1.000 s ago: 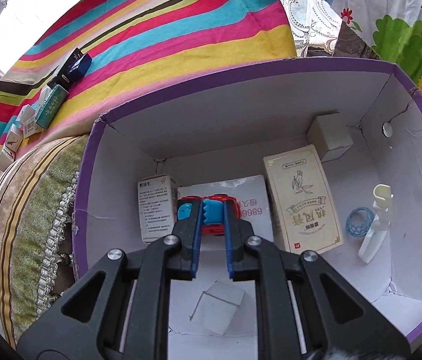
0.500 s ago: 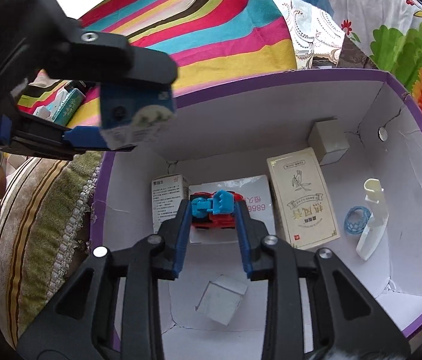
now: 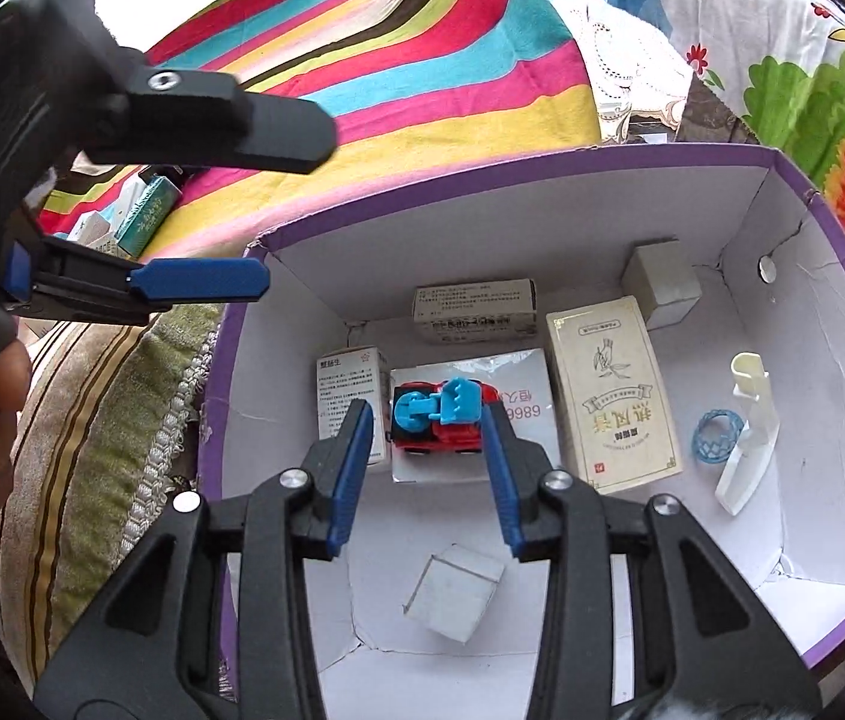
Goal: Organize rigid objects
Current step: 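Move both tools back to the remaining boxes on the blanket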
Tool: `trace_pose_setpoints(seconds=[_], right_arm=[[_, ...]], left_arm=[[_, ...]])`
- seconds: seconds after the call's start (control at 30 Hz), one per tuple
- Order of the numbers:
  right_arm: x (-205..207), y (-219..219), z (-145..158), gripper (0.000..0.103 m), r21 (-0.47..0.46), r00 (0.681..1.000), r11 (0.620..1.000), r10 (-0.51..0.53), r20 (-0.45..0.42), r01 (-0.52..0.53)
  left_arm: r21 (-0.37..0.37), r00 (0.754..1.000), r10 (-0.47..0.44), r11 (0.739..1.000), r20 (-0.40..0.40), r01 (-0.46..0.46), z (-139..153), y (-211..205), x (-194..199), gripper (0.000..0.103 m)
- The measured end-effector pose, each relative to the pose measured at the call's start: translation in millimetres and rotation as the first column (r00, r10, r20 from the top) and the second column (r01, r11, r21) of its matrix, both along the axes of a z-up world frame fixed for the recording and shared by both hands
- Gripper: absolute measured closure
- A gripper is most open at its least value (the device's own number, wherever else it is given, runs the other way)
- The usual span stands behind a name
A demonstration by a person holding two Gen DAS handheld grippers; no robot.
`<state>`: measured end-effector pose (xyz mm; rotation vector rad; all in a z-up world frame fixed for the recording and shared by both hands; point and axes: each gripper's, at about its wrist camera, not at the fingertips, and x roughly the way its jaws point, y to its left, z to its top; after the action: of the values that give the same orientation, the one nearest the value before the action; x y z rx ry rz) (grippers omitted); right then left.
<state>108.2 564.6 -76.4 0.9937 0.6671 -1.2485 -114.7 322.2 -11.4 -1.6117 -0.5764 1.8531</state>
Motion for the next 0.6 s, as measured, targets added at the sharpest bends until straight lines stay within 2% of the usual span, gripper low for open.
trace_pose_setpoints(seconds=[0.1,0.33,0.43,0.6], right_arm=[[3.4,0.0,6.6,0.060,-0.007,1.000,1.000,-0.001,0.003,0.001],[19.2,-9.0,28.5,0.045,-0.038,0.999,0.999,0.008,0.038,-0.006],[35.6,-11.8,37.8,0.041,-0.049,0.998,0.998,0.031,0.051,-0.029],[69.9,-21.9,48.0,0.036,-0.053,0.995,0.996,0.079,0.058,-0.076]], left_arm=[[0.004,0.996,-0.001,1.000,-0.094,0.002,15.5,-20.7,13.3,0.017],[-0.020,0.968,0.081,0.996,-0.237,-0.088,39.1,-101.6,32.4,0.017],[-0.041,0.948,0.133,0.988,-0.291,-0.151,48.8,-145.8,37.6,0.017],[-0.090,0.907,0.228,0.957,-0.353,-0.275,58.2,-223.4,44.8,0.017]])
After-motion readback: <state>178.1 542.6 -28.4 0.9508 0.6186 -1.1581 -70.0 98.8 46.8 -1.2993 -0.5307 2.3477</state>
